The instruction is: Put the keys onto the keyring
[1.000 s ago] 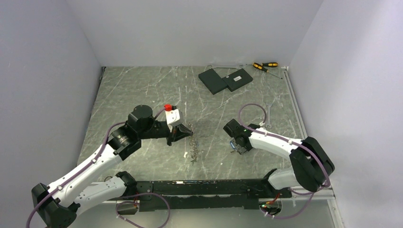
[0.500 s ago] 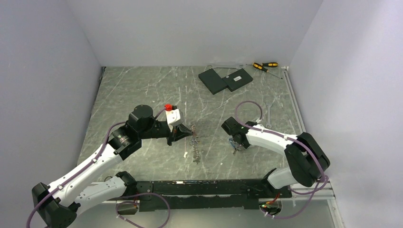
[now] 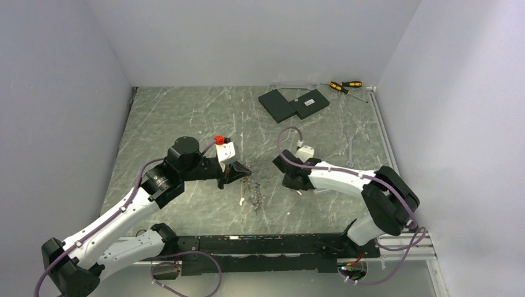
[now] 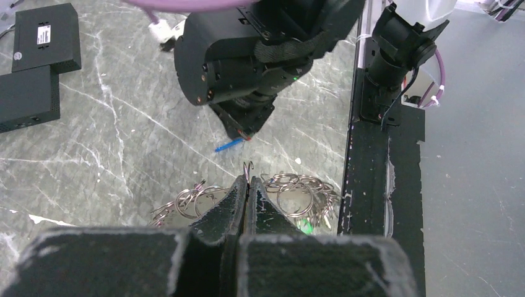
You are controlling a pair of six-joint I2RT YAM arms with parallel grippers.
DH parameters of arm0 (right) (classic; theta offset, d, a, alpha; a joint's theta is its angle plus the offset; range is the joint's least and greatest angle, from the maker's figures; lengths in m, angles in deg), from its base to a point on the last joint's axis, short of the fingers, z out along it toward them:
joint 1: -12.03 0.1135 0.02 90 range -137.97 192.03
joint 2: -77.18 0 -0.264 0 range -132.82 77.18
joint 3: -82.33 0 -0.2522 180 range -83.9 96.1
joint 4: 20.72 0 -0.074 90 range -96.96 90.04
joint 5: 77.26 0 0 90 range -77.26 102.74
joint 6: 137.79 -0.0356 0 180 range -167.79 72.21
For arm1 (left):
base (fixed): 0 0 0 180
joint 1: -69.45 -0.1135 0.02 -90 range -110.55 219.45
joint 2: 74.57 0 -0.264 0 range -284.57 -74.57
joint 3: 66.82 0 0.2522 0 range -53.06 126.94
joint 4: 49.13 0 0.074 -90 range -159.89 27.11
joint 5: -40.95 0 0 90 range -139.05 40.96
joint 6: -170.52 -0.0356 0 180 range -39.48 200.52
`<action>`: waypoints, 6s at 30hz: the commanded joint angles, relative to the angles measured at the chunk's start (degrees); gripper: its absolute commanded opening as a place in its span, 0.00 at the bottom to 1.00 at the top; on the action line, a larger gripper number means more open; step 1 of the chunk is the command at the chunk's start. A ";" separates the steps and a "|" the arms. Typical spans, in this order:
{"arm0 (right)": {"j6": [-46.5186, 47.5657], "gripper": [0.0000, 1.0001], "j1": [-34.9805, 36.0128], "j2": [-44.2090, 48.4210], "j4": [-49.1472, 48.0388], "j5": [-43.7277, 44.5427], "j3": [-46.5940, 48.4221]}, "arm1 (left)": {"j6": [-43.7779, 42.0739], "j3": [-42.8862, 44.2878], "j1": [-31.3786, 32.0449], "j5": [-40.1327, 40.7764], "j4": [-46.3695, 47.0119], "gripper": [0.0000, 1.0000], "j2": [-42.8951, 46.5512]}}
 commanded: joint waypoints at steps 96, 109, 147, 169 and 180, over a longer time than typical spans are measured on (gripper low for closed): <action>-0.04 0.25 3.04 -8.83 13.44 2.22 11.57 | -2.90 0.43 0.27 4.51 1.59 0.00 1.24; 0.41 0.15 3.17 -7.85 14.40 3.60 12.38 | -2.99 0.44 0.24 4.55 1.55 0.00 1.28; 11.98 0.00 3.87 7.82 1.17 3.88 4.91 | -2.99 0.44 0.26 4.51 1.56 0.00 1.20; 44.69 0.00 5.17 35.28 -17.61 -10.78 -1.87 | -2.90 0.41 0.26 4.49 1.69 0.00 0.56; 52.74 0.00 5.28 38.09 -20.31 -23.38 1.94 | -1.67 0.44 0.21 2.23 2.71 0.00 -0.19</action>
